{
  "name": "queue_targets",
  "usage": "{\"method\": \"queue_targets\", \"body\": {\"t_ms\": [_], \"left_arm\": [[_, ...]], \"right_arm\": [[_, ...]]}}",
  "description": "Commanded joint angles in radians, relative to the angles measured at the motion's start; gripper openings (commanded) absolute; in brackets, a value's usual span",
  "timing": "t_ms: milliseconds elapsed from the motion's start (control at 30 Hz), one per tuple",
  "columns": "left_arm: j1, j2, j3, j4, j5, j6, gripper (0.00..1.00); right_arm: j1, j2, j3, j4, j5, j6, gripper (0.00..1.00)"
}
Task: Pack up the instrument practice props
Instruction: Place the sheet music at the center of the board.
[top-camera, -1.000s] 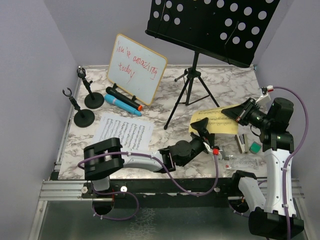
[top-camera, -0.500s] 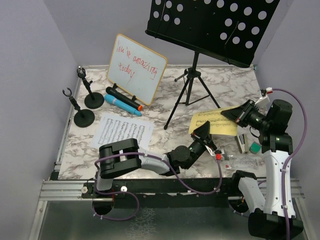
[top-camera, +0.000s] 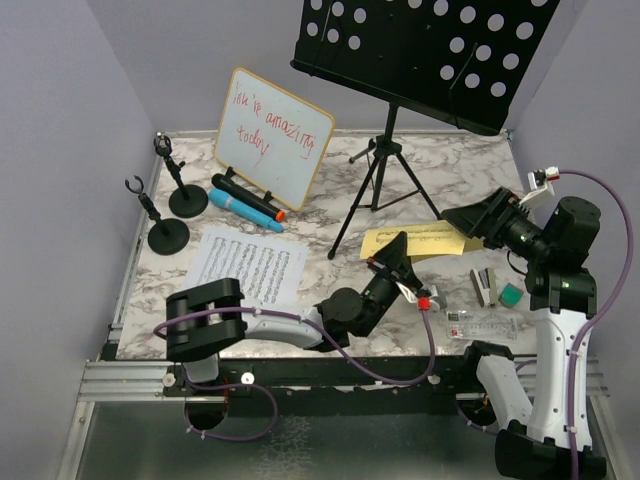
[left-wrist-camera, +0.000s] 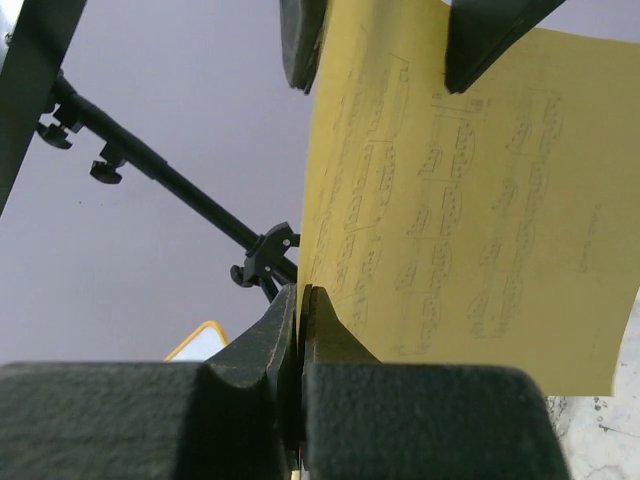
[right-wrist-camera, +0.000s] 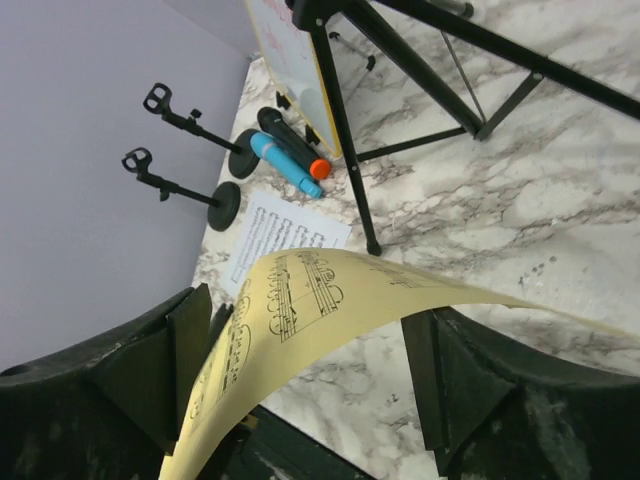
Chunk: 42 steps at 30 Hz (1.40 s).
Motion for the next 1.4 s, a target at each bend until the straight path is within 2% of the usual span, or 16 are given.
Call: {"method": "queue_targets", "body": {"t_ms": [0,100,300,467,667,833,1067,1367], "left_arm": [[-0.008,-0.127,-0.012,-0.192,-0.053,-0.143,0.0],[-0.008,-0.21,0.002,-0.374,-0.05,-0.239,0.0],[0.013,-0.365,0.056,-0.812,0.017,-0.445,0.0],[0.066,-0.442,0.093,-1.06,0.079,-0.582,0.0],[0.153,-0.523,0.119,-1.26,0.198,-0.709,0.0],[0.284,-0.567,0.18,-1.46,0.29,-0.783,0.0],[0.406,-0.552,0.305,-1.714,0.207,-0.819,0.0],[0.527,-0.576,0.361,-1.876,0.079,-0.87,0.0]], "right_arm": [[0.006,-0.028,0.061,-0.038,0.028,-0.04,0.89],[0.007,-0.038,0.077,-0.041,0.026,-0.054,0.99],[0.006,-0.064,0.093,-0.035,0.009,-0.08,1.0],[0.006,-0.075,0.089,-0.002,-0.066,-0.081,1.0],[0.006,-0.091,0.108,-0.044,0.007,-0.128,1.0],[0.008,-0.1,0.079,-0.056,0.028,-0.145,1.0],[0.034,-0.084,0.033,-0.053,0.044,-0.165,1.0],[0.068,-0.057,0.006,-0.029,0.073,-0.179,1.0]]}}
